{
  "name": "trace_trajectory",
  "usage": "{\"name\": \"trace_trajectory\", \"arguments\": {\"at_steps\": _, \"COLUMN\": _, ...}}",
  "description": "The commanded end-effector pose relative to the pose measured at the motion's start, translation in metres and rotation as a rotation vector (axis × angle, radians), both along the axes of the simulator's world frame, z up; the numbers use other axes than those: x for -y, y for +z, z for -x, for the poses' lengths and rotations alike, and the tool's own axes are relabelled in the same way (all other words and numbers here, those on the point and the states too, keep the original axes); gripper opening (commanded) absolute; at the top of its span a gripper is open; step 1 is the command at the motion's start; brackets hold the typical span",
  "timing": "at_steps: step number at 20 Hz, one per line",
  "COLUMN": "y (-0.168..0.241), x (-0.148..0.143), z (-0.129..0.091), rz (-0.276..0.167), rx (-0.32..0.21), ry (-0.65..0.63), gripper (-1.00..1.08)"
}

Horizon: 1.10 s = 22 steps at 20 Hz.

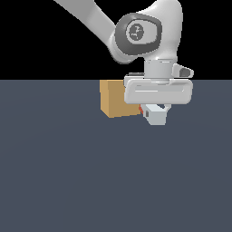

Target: Insert the peg into the horizontal hole in a box.

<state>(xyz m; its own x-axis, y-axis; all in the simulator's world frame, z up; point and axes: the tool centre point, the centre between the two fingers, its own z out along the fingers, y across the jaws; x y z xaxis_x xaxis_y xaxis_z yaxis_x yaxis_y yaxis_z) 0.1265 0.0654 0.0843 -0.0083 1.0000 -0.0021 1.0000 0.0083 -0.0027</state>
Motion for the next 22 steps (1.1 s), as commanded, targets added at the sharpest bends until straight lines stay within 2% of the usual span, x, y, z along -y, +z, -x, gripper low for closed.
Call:
{"name": "trace_trajectory", "arguments": {"at_steps": 1, "y": 0.007, "x": -0.022, "z": -0.006, "rz": -0.001, "rx": 0.004, "ry": 0.076, "gripper": -1.00}}
{"name": "trace_trajectory", "arguments": {"at_steps": 7, "y": 0.016, "x": -0.067, "z": -0.011, "rz": -0.002, "rx": 0.003, "ry": 0.225, "gripper": -1.00}}
{"name": "trace_trajectory", "arguments": {"at_steps": 12, "y": 0.021, "x": -0.093, "z": -0.010, "rz": -0.002, "rx": 0.003, "ry": 0.309, "gripper": -1.00}}
{"name": "trace_trajectory", "arguments": {"at_steps": 22, "y": 0.021, "x": -0.102, "z": -0.008, "rz": -0.002, "rx": 0.000, "ry": 0.338, "gripper": -1.00}}
